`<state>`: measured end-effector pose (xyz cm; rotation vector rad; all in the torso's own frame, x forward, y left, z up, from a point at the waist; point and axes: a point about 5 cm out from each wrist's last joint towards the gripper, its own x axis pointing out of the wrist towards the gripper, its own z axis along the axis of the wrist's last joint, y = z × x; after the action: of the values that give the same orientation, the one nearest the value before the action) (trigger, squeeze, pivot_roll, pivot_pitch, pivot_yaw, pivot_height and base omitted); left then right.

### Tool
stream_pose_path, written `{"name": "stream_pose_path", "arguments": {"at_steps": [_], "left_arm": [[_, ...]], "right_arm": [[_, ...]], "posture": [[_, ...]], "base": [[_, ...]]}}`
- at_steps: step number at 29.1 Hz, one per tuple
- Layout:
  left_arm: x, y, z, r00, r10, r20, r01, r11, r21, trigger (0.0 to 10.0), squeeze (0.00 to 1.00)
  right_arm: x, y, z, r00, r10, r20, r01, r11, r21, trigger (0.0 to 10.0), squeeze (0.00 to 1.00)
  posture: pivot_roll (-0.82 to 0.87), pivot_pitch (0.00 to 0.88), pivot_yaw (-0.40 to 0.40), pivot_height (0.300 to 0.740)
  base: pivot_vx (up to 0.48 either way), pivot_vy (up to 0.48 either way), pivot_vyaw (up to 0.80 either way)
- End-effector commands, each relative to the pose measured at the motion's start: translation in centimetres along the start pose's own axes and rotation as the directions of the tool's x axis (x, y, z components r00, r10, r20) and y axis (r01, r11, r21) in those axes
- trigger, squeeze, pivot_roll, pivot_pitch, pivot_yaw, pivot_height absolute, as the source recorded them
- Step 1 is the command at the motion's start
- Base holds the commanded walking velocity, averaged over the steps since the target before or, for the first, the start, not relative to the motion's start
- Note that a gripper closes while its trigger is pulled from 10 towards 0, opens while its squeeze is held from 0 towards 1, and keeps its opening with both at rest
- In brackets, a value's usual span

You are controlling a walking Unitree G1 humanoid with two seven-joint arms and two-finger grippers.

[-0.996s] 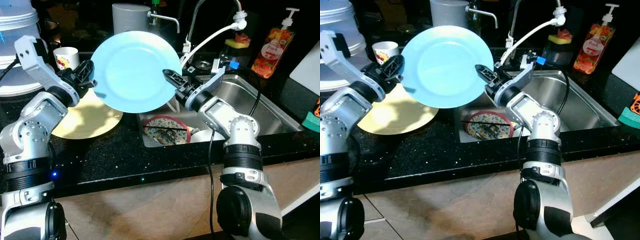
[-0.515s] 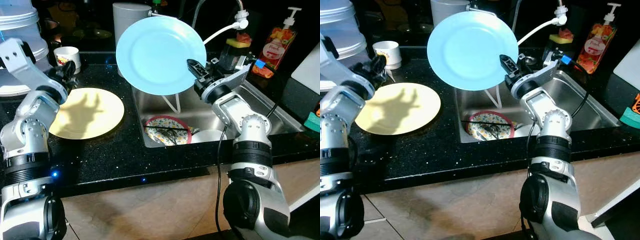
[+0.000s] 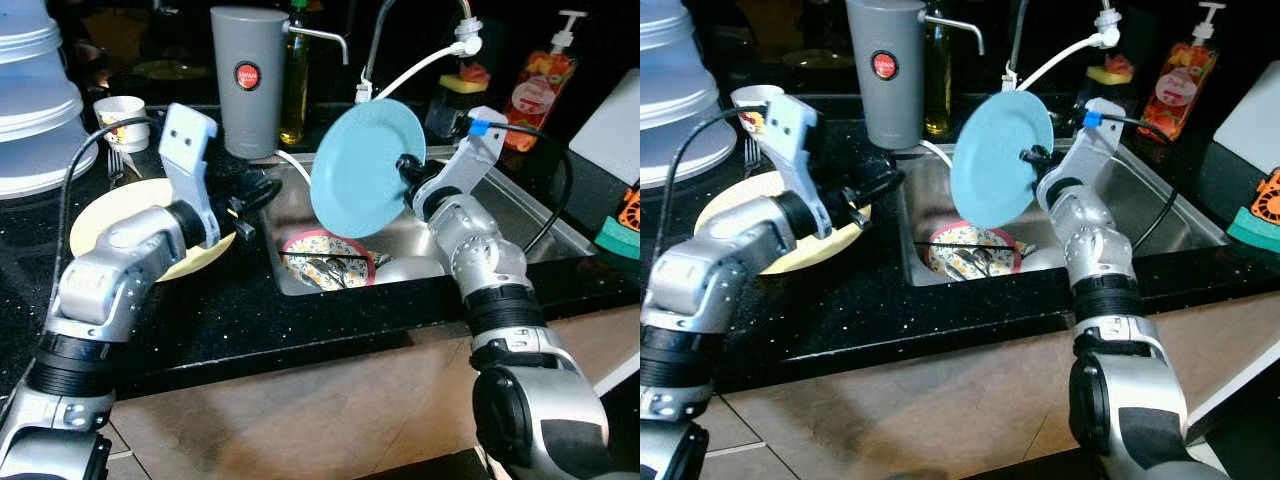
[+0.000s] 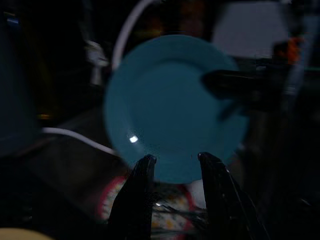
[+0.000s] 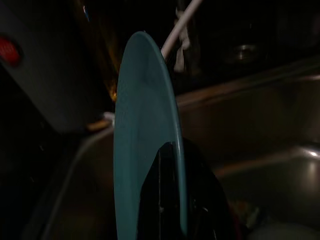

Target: Kitchen organization

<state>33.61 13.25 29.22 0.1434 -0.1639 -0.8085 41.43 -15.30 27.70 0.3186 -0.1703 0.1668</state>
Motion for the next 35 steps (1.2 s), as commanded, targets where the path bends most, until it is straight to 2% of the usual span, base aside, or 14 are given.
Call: {"name": "stream_pose_path", "arguments": {"at_steps": [1, 4, 5, 6, 7, 8, 9, 11, 13, 23, 30, 31, 32, 35], "left_arm": [[-0.1, -0.4, -0.7, 0.999, -0.027, -0.048, 0.027, 1.0, 0.002, 10.0, 0.0], [-0.3, -1.4, -1.7, 0.988, -0.106, -0.11, 0.107, 0.994, -0.002, 10.0, 0.0], [-0.4, -1.7, -1.9, 0.985, -0.128, -0.114, 0.127, 0.992, -0.016, 10.0, 0.0], [-0.4, -1.7, -1.9, 0.985, -0.128, -0.114, 0.127, 0.992, -0.016, 10.0, 0.0], [-0.4, -2.0, -2.0, 0.983, -0.145, -0.113, 0.141, 0.989, -0.039, 10.0, 0.0], [-0.4, -2.2, -2.1, 0.982, -0.156, -0.111, 0.151, 0.987, -0.053, 10.0, 0.0], [-0.4, -2.4, -2.2, 0.979, -0.169, -0.113, 0.162, 0.984, -0.069, 10.0, 0.0], [-0.4, -2.5, -2.3, 0.978, -0.176, -0.115, 0.168, 0.983, -0.077, 10.0, 0.0], [-0.4, -2.7, -2.6, 0.974, -0.193, -0.119, 0.185, 0.98, -0.08, 10.0, 0.0], [0.2, -2.3, -4.8, 0.953, -0.092, -0.29, 0.097, 0.995, 0.005, 10.0, 0.0], [0.3, -1.7, -4.6, 0.956, -0.052, -0.289, 0.057, 0.998, 0.006, 10.0, 0.0], [0.3, -1.6, -4.5, 0.958, -0.043, -0.285, 0.048, 0.999, 0.009, 10.0, 0.0], [0.3, -1.6, -4.5, 0.958, -0.041, -0.282, 0.044, 0.999, 0.006, 10.0, 0.0], [0.4, -1.5, -4.4, 0.961, -0.033, -0.275, 0.038, 0.999, 0.011, 10.0, 0.0]], "right_arm": [[0.0, 0.0, -0.8, 1.0, 0.009, -0.015, -0.01, 0.999, -0.044, 0.0, 0.0], [-0.1, 0.4, -2.5, 0.995, 0.04, -0.095, -0.051, 0.991, -0.125, 0.0, 0.0], [-0.2, 0.6, -3.1, 0.991, 0.051, -0.124, -0.067, 0.989, -0.131, 2.0, 0.0], [-0.2, 0.6, -3.1, 0.991, 0.051, -0.124, -0.067, 0.989, -0.131, 2.0, 0.0], [-0.3, 0.8, -3.6, 0.985, 0.069, -0.158, -0.091, 0.987, -0.134, 3.8, 0.0], [-0.4, 1.0, -4.0, 0.981, 0.083, -0.176, -0.108, 0.985, -0.136, 4.0, 0.0], [-0.4, 1.2, -4.4, 0.977, 0.093, -0.19, -0.12, 0.984, -0.133, 6.0, 0.0], [-0.5, 1.3, -4.6, 0.976, 0.098, -0.196, -0.125, 0.983, -0.132, 6.0, 0.0], [-0.5, 1.3, -4.8, 0.975, 0.101, -0.198, -0.129, 0.983, -0.133, 9.7, 0.0], [-0.4, 1.3, -5.1, 0.967, 0.115, -0.228, -0.157, 0.971, -0.177, 10.0, 0.0], [-0.4, 1.3, -5.1, 0.965, 0.121, -0.232, -0.165, 0.97, -0.18, 10.0, 0.0], [-0.4, 1.3, -5.1, 0.964, 0.125, -0.234, -0.169, 0.969, -0.178, 10.0, 0.31], [-0.4, 1.3, -5.1, 0.964, 0.126, -0.235, -0.17, 0.969, -0.177, 10.0, 1.0], [-0.4, 1.3, -5.0, 0.963, 0.129, -0.237, -0.173, 0.969, -0.175, 10.0, 1.0]], "posture": [[-0.02, 0.06, -0.034, 0.74], [-0.02, 0.061, -0.036, 0.74], [-0.02, 0.061, -0.036, 0.74], [-0.02, 0.061, -0.036, 0.74], [-0.02, 0.061, -0.036, 0.74], [-0.02, 0.061, -0.036, 0.74], [-0.02, 0.061, -0.036, 0.74], [-0.02, 0.061, -0.036, 0.74], [-0.03, 0.071, -0.036, 0.74], [-0.03, 0.075, -0.036, 0.74], [-0.03, 0.079, -0.034, 0.74], [-0.03, 0.079, -0.034, 0.74], [-0.03, 0.082, -0.035, 0.74], [-0.03, 0.082, -0.035, 0.74]], "base": [[0.0, 0.0, 0.0], [0.0, 0.0, 0.0], [0.0, 0.0, 0.0], [0.0, 0.0, 0.0], [0.0, 0.0, 0.0], [0.0, 0.0, 0.0], [0.0, 0.0, 0.0], [0.0, 0.0, 0.0], [0.0, 0.0, 0.0], [0.0, 0.0, 0.0], [0.0, 0.0, 0.0], [0.0, 0.0, 0.0], [0.0, 0.0, 0.0], [0.0, 0.0, 0.0]]}}
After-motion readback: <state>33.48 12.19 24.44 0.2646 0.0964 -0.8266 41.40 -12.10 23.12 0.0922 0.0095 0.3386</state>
